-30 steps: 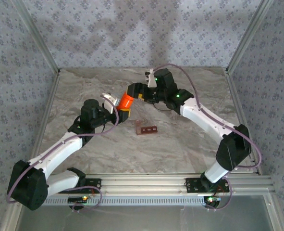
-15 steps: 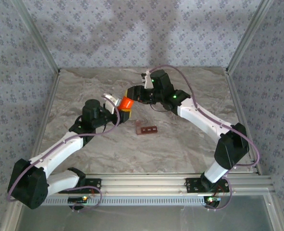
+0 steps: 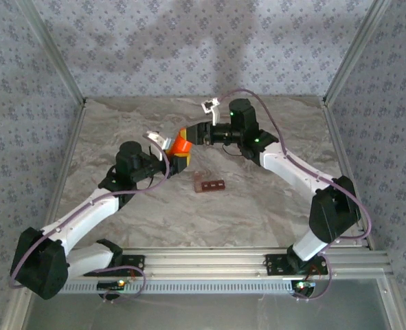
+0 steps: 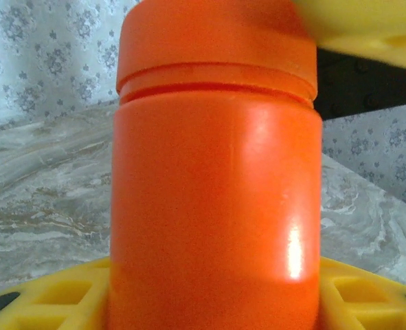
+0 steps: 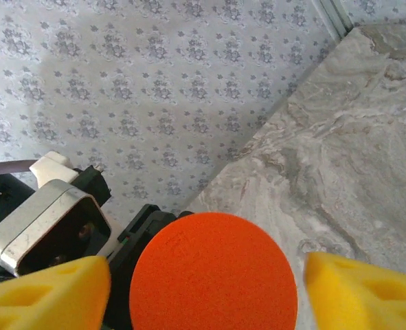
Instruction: Sort the pills into containers
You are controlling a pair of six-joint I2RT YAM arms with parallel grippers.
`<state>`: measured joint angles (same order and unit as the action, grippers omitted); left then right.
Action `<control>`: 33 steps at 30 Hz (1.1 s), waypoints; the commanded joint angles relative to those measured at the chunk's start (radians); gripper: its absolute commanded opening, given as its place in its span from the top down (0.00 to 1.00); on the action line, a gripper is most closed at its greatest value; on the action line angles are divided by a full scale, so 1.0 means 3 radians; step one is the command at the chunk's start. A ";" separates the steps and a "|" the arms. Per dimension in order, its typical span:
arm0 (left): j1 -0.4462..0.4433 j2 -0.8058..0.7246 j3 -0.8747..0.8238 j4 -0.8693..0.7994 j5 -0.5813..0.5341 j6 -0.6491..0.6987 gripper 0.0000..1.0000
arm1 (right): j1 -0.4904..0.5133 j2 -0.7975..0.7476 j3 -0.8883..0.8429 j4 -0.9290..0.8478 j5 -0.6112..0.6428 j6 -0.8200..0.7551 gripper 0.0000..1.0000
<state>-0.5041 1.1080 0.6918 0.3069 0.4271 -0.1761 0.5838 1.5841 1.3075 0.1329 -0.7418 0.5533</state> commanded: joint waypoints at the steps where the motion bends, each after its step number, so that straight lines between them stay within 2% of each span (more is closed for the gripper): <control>1: 0.0005 -0.0129 0.0148 -0.0107 -0.0105 0.0098 1.00 | -0.0080 -0.0268 0.0043 0.0059 0.0059 0.0185 0.15; 5: 0.0001 -0.0143 0.0158 -0.0248 -0.0192 0.0281 1.00 | -0.0151 -0.0472 -0.0029 -0.0252 0.0538 0.0538 0.14; 8: -0.0002 -0.0144 0.0159 -0.0286 -0.0257 0.0393 1.00 | -0.0157 -0.0562 -0.0036 -0.0673 0.1087 0.0891 0.14; 10: -0.0002 -0.0145 0.0156 -0.0293 -0.0270 0.0433 1.00 | -0.0148 -0.0569 -0.0027 -0.0830 0.1257 0.1038 0.14; 16: -0.0003 -0.0122 0.0192 -0.0383 -0.0294 0.0522 1.00 | -0.0078 -0.0391 0.0160 -0.0943 0.1296 0.1147 0.14; 25: -0.0012 -0.0099 0.0208 -0.0415 -0.0273 0.0502 1.00 | 0.0222 -0.0078 0.0461 -0.1000 0.1358 0.1123 0.13; 33: -0.0032 -0.0058 0.0205 -0.0384 -0.0268 0.0473 1.00 | 0.0377 -0.0018 0.0480 -0.1027 0.1379 0.1029 0.19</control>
<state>-0.5064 1.0885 0.7200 0.1730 0.3470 -0.0414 0.6865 1.5726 1.4147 -0.1551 -0.3473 0.8745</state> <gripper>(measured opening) 0.530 0.810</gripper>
